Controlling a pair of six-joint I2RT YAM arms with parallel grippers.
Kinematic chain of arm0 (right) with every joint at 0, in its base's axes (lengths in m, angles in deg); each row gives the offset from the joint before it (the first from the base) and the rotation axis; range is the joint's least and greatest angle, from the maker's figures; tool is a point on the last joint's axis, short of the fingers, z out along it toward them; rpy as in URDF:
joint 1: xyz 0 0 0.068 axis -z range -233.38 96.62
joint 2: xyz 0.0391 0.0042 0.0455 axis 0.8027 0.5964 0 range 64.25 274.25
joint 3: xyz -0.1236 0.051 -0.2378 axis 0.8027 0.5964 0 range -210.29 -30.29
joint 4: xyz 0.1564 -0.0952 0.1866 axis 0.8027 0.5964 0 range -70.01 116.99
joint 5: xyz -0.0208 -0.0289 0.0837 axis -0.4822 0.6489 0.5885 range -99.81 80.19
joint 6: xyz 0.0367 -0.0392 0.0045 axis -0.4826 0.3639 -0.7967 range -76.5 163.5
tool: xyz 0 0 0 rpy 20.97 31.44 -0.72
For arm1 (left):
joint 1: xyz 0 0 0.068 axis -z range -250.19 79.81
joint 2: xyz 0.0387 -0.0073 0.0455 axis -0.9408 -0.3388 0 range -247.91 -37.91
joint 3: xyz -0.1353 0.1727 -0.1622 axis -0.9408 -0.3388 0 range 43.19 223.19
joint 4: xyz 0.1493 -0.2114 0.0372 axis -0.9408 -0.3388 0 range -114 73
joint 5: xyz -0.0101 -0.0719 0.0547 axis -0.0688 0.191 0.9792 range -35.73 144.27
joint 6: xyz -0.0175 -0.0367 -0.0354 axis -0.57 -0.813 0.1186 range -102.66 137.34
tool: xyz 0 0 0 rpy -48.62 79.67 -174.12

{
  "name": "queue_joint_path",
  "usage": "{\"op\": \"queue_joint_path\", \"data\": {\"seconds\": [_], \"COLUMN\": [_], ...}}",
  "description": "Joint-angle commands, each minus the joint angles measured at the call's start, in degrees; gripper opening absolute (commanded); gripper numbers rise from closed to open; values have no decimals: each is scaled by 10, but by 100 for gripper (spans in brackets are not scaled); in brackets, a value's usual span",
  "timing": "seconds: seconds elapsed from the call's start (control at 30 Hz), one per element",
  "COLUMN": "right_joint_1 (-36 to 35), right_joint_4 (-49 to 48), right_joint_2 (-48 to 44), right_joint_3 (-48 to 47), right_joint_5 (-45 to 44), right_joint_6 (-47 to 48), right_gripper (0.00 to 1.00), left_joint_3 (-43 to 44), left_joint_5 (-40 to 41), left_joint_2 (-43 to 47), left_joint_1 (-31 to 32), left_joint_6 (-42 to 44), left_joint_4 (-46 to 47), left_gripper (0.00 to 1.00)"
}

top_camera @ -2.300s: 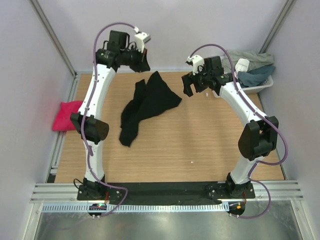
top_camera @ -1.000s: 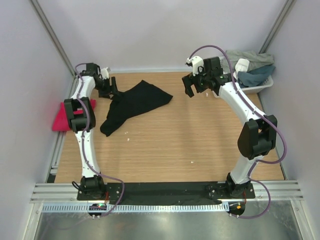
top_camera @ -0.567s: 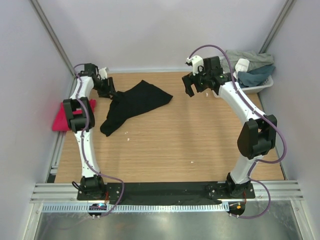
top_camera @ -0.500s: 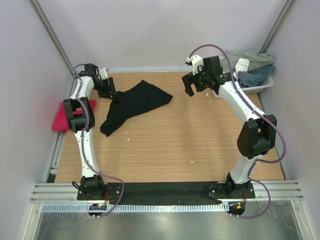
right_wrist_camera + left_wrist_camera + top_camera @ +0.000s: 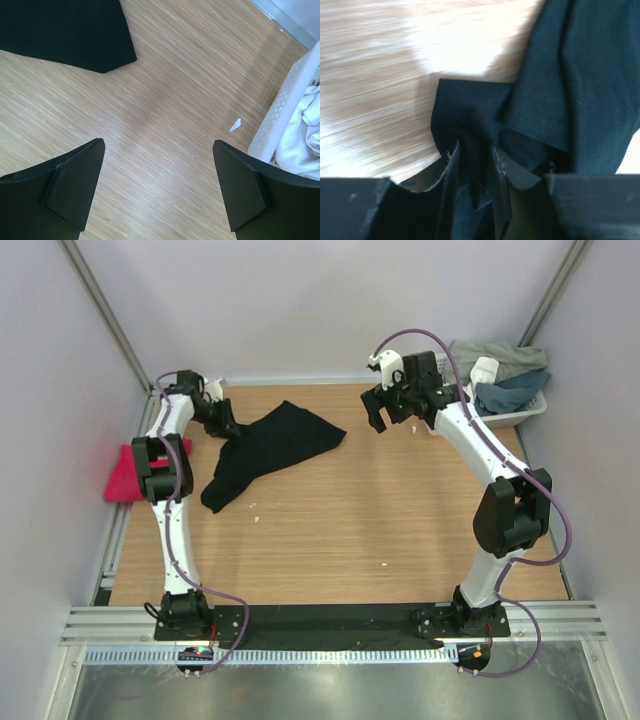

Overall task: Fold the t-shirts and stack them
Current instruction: Flatten the tshirt out

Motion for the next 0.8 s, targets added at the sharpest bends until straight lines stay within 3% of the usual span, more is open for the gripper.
{"op": "queue_joint_path", "data": {"seconds": [0.0,0.07,0.1,0.53,0.77], "right_joint_1": [-4,-6,-6,-13,-16], "right_joint_4": [-7,-8,-10,-20,-25], "right_joint_2": [-3,-3,-3,7,23], "right_joint_3": [-24,-24,-24,-31,-55], "right_joint_5": [-10,-10,-11,-11,-11], "right_joint_6": [7,8,9,12,12], "right_gripper": [96,96,96,96,96], "left_joint_3": [-9,-8,-7,104,201], "left_joint_5": [-40,-42,-40,-121,-167], "left_joint_2": [4,9,13,163,204], "left_joint_1": [7,7,8,40,90], "left_joint_6": [-3,-3,-4,-80,-171], "left_joint_4": [-8,-6,-4,76,182], "left_gripper": [30,14,1,0,0]}}
